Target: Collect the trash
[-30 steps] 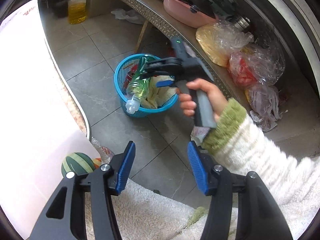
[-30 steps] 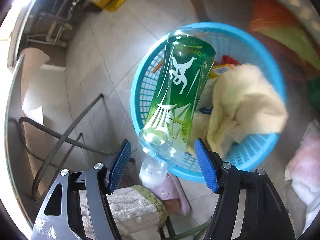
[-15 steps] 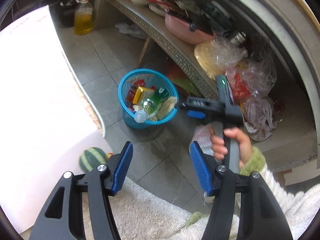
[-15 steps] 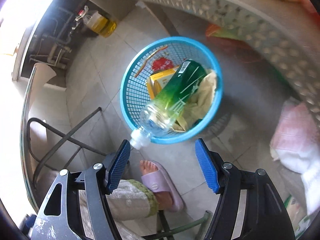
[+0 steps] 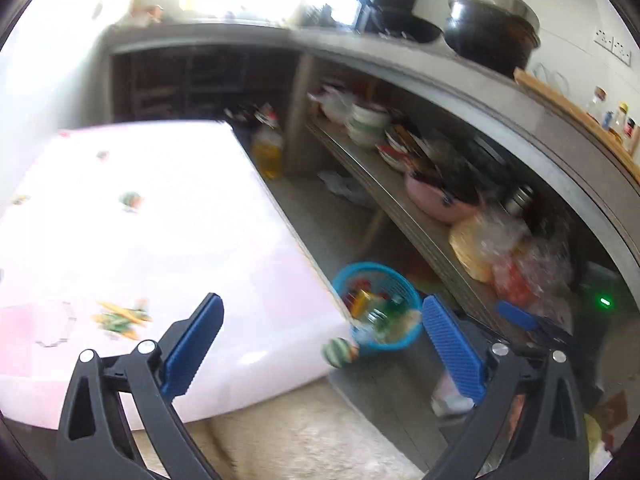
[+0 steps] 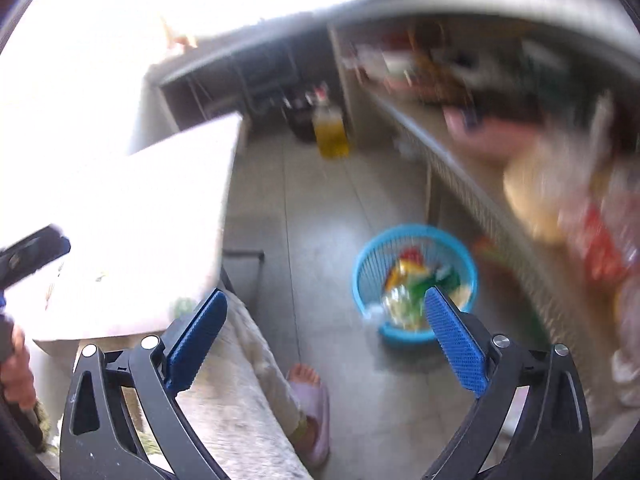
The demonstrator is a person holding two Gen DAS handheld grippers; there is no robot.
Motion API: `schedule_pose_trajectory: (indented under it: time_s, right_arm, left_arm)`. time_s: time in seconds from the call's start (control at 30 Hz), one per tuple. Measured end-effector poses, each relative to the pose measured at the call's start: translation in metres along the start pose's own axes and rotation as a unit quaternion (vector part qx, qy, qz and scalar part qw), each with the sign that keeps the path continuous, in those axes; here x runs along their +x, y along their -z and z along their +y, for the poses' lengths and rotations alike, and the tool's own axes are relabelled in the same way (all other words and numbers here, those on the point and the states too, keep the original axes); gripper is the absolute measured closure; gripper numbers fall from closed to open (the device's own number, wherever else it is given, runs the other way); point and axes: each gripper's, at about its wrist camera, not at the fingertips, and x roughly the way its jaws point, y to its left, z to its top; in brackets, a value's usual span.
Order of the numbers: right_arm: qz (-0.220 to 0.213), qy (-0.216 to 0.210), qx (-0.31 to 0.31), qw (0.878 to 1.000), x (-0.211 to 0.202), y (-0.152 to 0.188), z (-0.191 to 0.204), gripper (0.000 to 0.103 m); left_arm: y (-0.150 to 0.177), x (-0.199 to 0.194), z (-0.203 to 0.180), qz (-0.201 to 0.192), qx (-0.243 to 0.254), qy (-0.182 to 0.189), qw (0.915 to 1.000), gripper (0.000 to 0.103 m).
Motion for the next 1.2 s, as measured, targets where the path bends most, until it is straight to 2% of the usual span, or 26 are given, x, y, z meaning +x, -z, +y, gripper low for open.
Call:
schedule_pose_trajectory:
  time_s: [0.13, 0.3, 0.47, 0.63, 0.93, 1.2]
  right_arm:
    - [-0.042, 0.001, -0.040, 0.998, -0.026, -0.004, 0.030, 0.008]
    - [-0.069, 0.009, -0.073, 0.995, -0.046, -0.002, 0.055, 0.008]
    - [-0.070, 0.007, -0.088, 0.994, -0.054, -0.001, 0.070, 0.008]
    - [-0.072, 0.013, -0.104, 0.992, -0.058, 0.002, 0.083, 0.008]
    - [-0.059, 0.007, -0.119, 0.991, -0.059, 0.011, 0.093, 0.008]
    - [-0.031, 0.001, -0.124, 0.992, -0.057, 0.030, 0.094, 0.008]
  left_arm:
    - [0.003, -0.024, 0.015, -0.027, -0.014, -0.061, 0.9977, 0.006]
    - [0.015, -0.041, 0.034, -0.031, -0.041, -0.127, 0.9906, 0.006]
    - [0.027, -0.053, 0.041, -0.044, -0.017, -0.193, 0.9801, 0.006]
    - [0.031, -0.062, 0.041, -0.055, -0.011, -0.212, 0.9755, 0.006]
    - [0.033, -0.064, 0.042, -0.044, -0.036, -0.203, 0.9775, 0.006]
    - [0.041, -0.061, 0.045, -0.021, -0.047, -0.221, 0.9740, 0.006]
